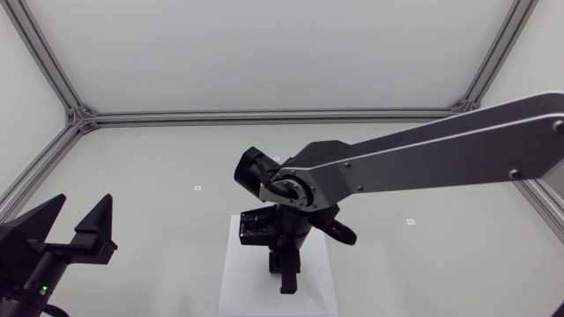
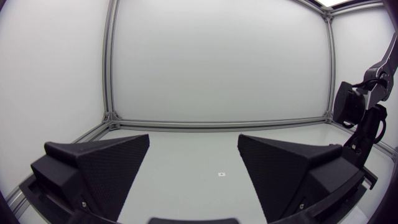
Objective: Pick up the orange 2x2 brick with the right arm and stack it on top of the green 2x2 brick in the center
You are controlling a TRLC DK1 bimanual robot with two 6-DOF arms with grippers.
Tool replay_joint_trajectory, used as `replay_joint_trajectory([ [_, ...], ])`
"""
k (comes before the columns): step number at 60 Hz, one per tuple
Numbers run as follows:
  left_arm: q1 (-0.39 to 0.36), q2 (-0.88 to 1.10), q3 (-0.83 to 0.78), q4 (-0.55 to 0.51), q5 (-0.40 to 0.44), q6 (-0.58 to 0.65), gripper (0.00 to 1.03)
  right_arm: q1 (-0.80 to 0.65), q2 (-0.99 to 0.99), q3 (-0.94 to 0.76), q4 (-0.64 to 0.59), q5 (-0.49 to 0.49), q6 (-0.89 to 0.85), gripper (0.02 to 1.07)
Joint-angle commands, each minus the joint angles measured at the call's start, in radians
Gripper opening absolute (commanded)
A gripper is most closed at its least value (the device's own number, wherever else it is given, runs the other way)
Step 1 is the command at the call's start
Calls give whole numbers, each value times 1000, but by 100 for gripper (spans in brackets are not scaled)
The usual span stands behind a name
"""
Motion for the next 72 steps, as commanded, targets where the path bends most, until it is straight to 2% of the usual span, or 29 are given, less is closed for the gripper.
replay_joint_trajectory([
  [1, 2, -6, -41, -10, 3, 6, 99, 5, -14, -4, -18, 10, 12, 26],
  [21, 2, -6, -41, -10, 1, 6, 99, 14, -62, -4, -31, 14, 17, 26],
  [72, 2, -6, -41, -10, 1, 6, 99, 25, 23, 11, 3, 15, 30, 26],
])
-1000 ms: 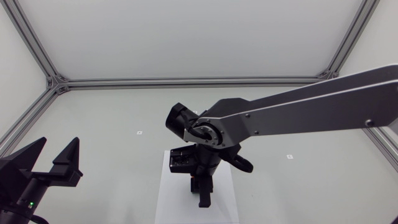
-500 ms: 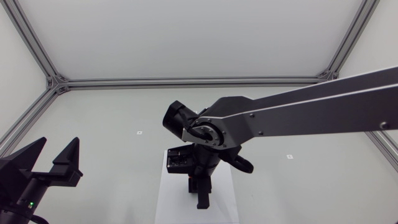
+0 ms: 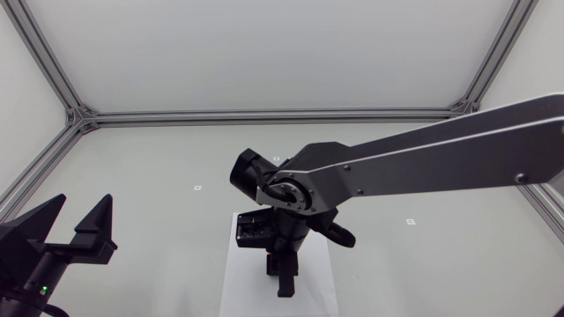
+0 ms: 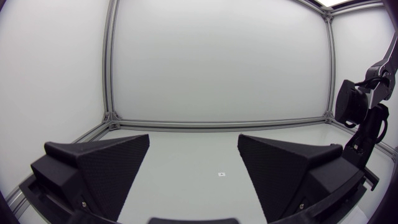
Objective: Pick up the orange 2x2 brick with the right arm and stack it on top of the green 2x2 brick in the center
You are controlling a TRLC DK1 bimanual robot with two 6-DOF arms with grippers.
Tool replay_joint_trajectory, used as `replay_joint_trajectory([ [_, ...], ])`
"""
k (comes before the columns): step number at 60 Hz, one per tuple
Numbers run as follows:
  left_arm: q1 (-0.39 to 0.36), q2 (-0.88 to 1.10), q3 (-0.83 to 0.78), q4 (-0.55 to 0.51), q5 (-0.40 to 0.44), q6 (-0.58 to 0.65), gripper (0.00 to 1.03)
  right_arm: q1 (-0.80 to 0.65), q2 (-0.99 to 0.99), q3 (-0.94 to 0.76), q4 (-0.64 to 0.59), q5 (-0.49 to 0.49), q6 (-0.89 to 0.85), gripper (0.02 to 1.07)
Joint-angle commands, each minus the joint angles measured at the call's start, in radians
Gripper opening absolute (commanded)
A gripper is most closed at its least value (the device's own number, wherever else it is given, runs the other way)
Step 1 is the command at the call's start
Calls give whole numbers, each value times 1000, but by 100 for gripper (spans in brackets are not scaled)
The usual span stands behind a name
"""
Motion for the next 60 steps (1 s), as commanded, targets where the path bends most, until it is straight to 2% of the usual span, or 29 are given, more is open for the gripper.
replay_joint_trajectory([
  [1, 2, -6, -41, -10, 1, 6, 99, 4, 35, 11, 4, 6, 7, 26],
  [43, 2, -6, -41, -10, 1, 6, 99, -14, 54, 4, 4, 7, -16, 27],
  [52, 2, -6, -41, -10, 3, 6, 99, -16, 58, 4, 6, 7, -16, 48],
  [60, 2, -6, -41, -10, 3, 6, 99, -14, 59, 4, 3, 7, -16, 49],
])
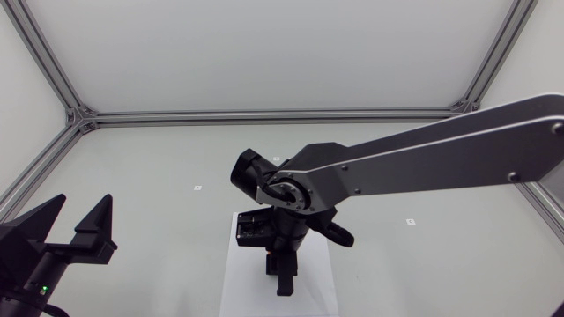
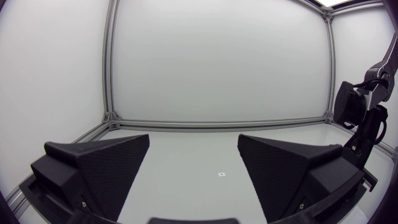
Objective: Pick up the orange 2x2 brick with the right arm and stack it on top of the green 2x2 brick in the center
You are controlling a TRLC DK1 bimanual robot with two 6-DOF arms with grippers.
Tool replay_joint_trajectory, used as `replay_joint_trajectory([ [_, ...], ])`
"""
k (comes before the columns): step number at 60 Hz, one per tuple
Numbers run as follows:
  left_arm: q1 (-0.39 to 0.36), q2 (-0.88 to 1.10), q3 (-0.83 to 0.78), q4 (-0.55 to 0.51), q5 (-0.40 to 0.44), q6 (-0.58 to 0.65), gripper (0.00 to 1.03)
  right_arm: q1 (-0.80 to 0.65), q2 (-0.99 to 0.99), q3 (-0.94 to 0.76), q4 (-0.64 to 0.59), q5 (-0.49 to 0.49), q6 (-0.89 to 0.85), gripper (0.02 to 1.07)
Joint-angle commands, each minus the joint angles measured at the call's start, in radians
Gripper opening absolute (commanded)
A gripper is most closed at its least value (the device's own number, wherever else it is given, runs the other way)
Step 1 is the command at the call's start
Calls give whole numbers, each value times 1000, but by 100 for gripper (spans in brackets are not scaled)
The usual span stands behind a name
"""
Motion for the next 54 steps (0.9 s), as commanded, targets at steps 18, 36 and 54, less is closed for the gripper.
replay_joint_trajectory([
  [18, 2, -6, -41, -10, 1, 6, 99, -6, 45, -3, -8, 4, -22, 52],
  [36, 2, -6, -41, -10, 1, 6, 99, 0, 53, -4, -5, 1, -26, 57],
  [54, 2, -6, -41, -10, 1, 6, 99, 2, 57, -9, 10, 2, -30, 73],
])
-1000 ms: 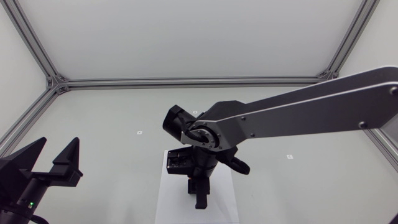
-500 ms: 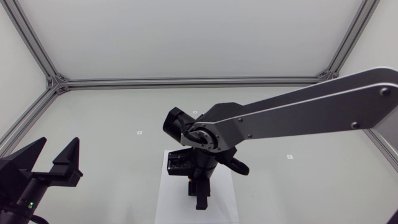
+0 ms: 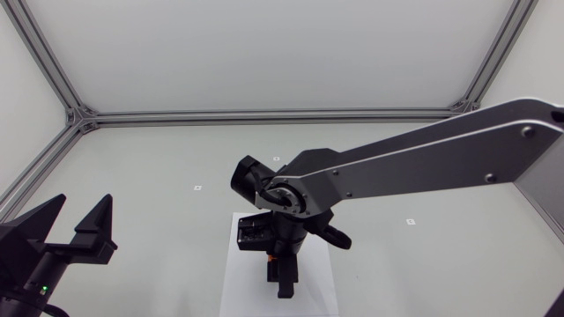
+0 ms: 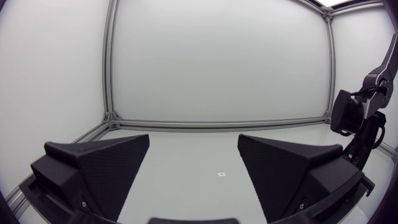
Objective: Pick up the orange 2x2 brick with the right arm and stack it on top of the green 2x2 brick in the center
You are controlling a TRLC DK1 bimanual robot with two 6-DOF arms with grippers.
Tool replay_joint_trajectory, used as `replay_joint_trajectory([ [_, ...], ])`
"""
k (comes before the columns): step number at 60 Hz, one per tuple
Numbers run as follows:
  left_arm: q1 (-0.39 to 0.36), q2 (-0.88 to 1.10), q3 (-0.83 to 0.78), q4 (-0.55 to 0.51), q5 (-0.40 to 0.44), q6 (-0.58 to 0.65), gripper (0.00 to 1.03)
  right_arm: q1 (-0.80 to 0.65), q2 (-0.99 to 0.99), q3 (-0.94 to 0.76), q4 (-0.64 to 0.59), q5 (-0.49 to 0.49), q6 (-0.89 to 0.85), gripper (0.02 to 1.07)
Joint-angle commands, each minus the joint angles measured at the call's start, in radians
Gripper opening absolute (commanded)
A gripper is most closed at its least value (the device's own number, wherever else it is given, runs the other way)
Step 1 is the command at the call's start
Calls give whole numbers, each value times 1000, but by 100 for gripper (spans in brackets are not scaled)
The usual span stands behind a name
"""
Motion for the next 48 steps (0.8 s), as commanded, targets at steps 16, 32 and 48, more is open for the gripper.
replay_joint_trajectory([
  [16, 2, -6, -41, -10, 1, 6, 99, 0, 23, -17, 18, 2, -38, 78],
  [32, 2, -6, -41, -10, 1, 6, 99, -3, 29, -18, 24, 3, -39, 78],
  [48, 2, -6, -41, -10, 1, 6, 99, -17, 46, -20, 35, 0, -41, 52],
])
